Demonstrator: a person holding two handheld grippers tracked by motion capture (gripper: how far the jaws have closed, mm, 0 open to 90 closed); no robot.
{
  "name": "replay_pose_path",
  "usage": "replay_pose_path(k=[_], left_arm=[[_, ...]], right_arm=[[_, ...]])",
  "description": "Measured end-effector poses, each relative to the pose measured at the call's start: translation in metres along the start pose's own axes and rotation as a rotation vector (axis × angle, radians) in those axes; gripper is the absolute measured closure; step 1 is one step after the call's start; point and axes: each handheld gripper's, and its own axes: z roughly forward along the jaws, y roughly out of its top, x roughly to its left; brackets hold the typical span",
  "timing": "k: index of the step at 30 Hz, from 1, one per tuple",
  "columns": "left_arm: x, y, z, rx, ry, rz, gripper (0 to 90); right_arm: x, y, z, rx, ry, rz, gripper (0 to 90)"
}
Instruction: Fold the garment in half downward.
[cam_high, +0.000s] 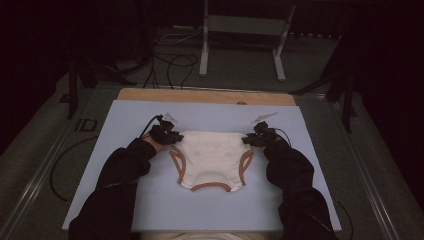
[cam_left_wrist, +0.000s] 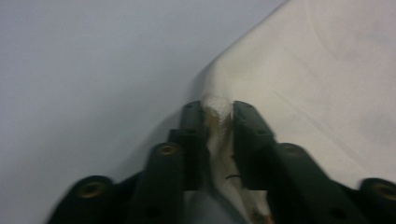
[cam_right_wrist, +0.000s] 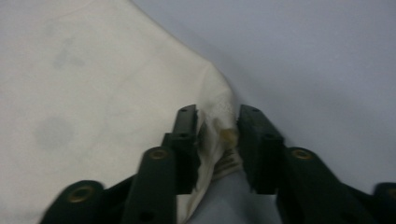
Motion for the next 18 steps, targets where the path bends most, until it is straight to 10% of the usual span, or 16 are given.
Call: replay_pose_path(k=[14,18], left_arm=[[-0.005,0.006,-0.016,-0.025,-0.061,-0.026,15.1],[-0.006,0.007,-0.021,-0.031,-0.062,-0.021,3.6]], right_arm=[[-0.005,-0.005,-0.011,-0.018,0.026,0.042,15.1],[-0.002,-0.006,-0.017,-0.028,0.042,0.029,13.3]])
